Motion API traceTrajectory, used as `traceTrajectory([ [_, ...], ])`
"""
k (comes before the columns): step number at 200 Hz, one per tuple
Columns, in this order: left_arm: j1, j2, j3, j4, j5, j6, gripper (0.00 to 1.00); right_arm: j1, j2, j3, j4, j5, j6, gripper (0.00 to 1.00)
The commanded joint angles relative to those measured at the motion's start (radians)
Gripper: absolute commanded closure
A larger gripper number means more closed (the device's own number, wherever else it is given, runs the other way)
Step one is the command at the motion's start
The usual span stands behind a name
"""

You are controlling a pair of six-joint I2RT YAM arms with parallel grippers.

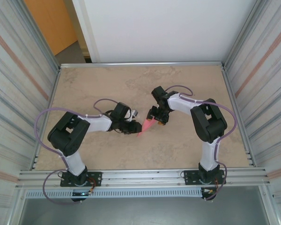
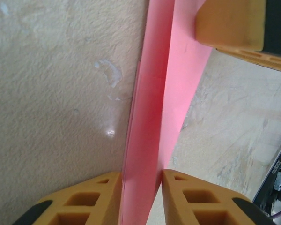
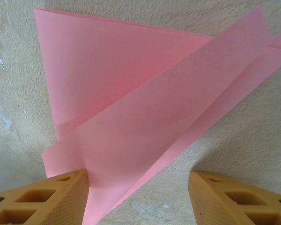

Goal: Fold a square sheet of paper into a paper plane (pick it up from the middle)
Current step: Fold the wing for the fifth time at the center of the table.

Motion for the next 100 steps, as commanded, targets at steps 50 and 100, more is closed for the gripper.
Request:
traceTrajectory([
  [50,0.000,0.048,0.026,-0.046,-0.028,0.020,0.75,-0.001,0.103,-0.058,0.012,0.054,0.018,0.42],
  [100,0.001,0.080,0.033,-0.066,-0.032,0.018,0.78,0.001,0.117,-0.077,0.018,0.053,0.019,0.43],
])
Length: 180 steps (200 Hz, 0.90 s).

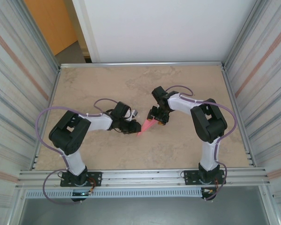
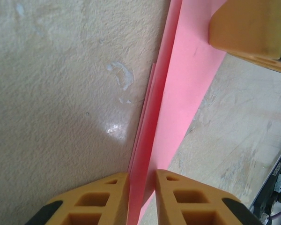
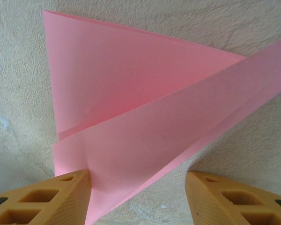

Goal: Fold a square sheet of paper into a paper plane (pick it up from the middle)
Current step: Fold the wing for the fifth time at the center of the table.

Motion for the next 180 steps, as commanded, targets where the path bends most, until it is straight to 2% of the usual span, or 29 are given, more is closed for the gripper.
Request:
traceTrajectory([
  [1,-0.006,0.057,0.007,-0.029,-0.033,0.017,0.78,0.003,0.115,-0.072,0.017,0.052,0.017,0.43],
  [60,-0.008,0.080,0.015,-0.047,-0.033,0.017,0.79,-0.006,0.088,-0.046,-0.003,0.022,0.004,0.43],
  [105,-0.009,0.086,0.018,-0.059,-0.038,0.025,0.79,-0.023,-0.093,-0.037,-0.013,0.022,-0.029,0.36],
  [135,-0.011,0.091,0.019,-0.060,-0.036,0.025,0.79,-0.026,-0.219,-0.058,0.002,0.029,-0.060,0.36],
  [153,-0.011,0.092,0.021,-0.064,-0.035,0.028,0.79,-0.018,-0.261,-0.088,0.060,-0.022,-0.071,0.39],
  [180,-0.011,0.093,0.021,-0.067,-0.036,0.029,0.79,0.015,-0.259,-0.102,0.145,-0.093,-0.079,0.51],
])
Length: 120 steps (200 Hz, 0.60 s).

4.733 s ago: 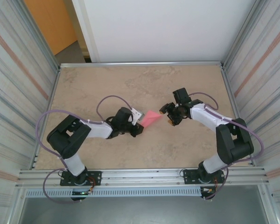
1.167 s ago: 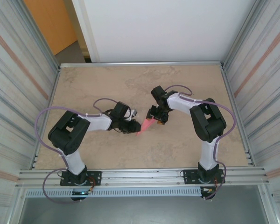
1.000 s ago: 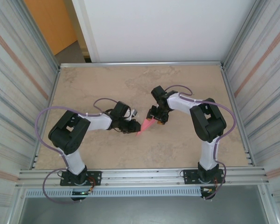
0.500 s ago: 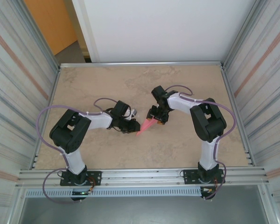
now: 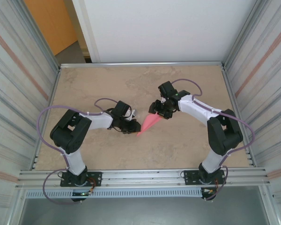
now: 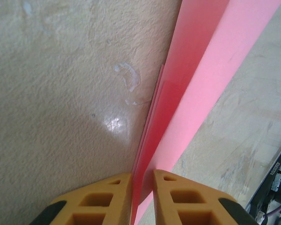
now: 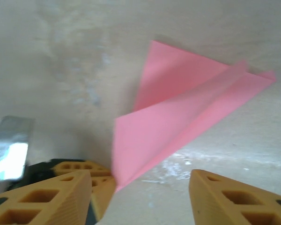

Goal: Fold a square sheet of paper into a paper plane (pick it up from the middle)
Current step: Fold the wing for the fifth time at the center of the table.

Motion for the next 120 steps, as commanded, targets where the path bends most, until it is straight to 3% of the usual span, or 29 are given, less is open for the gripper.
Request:
traceTrajectory([
  [1,-0.019,0.073,-0.008,-0.022,-0.048,0.028,0.79,0.032,0.004,-0.022,0.071,-0.067,-0.032,0.51],
  [43,-0.019,0.077,-0.005,-0.026,-0.046,0.027,0.79,0.056,0.086,0.001,0.160,-0.155,-0.024,0.73],
  [120,-0.021,0.085,-0.002,-0.028,-0.044,0.027,0.80,0.047,0.173,-0.013,0.166,-0.133,-0.023,0.79],
])
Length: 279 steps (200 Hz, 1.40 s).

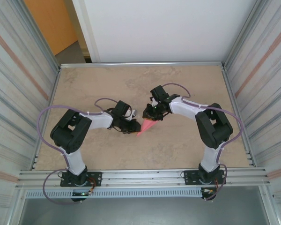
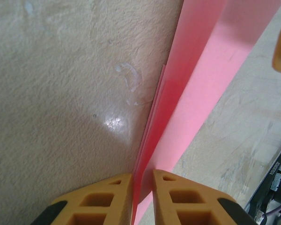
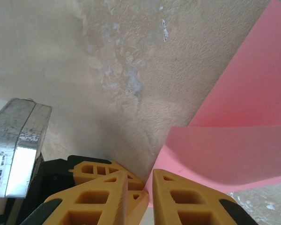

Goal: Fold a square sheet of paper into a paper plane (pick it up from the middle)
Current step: Fold the wing for the fifth time at the center of the table.

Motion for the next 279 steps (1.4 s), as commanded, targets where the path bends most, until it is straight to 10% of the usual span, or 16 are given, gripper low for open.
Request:
traceTrajectory([
  [1,-0.021,0.078,-0.008,-0.019,-0.048,0.028,0.80,-0.007,0.026,-0.011,0.005,0.004,-0.008,0.79],
  [279,-0.021,0.111,0.008,-0.037,-0.046,0.029,0.85,-0.036,0.095,-0.062,-0.028,0.080,0.006,0.84],
])
